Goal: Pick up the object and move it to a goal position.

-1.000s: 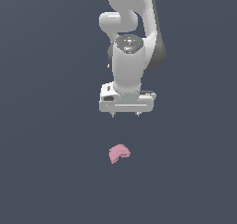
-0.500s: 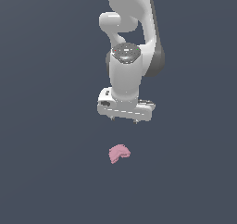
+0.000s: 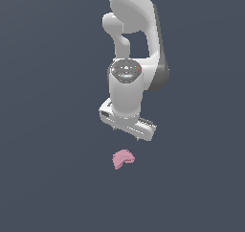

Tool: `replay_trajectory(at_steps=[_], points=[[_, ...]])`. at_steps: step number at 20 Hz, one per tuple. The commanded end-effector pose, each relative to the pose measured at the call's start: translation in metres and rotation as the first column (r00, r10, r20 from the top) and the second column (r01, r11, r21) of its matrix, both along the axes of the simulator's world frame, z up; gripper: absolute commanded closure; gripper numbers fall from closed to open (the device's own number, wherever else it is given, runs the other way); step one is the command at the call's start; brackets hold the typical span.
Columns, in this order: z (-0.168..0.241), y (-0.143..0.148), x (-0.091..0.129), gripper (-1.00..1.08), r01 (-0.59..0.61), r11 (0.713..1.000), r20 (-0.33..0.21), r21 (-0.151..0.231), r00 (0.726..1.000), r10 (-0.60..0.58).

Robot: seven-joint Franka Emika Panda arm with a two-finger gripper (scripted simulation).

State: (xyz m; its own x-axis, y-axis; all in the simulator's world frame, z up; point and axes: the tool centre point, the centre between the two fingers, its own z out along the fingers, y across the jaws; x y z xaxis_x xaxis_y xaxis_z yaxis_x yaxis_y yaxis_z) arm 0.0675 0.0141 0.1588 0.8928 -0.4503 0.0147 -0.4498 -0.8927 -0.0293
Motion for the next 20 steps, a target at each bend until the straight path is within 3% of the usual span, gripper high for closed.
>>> replay_trajectory(at_steps=[1, 9, 20], points=[[-0.006, -0.002, 0.007, -0.92, 0.074, 0.997, -0.005, 0.001, 0.997, -0.074], [-0.024, -0.008, 0.027, -0.92, 0.296, 0.955, -0.018, -0.001, 0.955, -0.296], [-0.048, -0.013, 0.048, -0.92, 0.541, 0.841, -0.026, -0.013, 0.841, -0.541]])
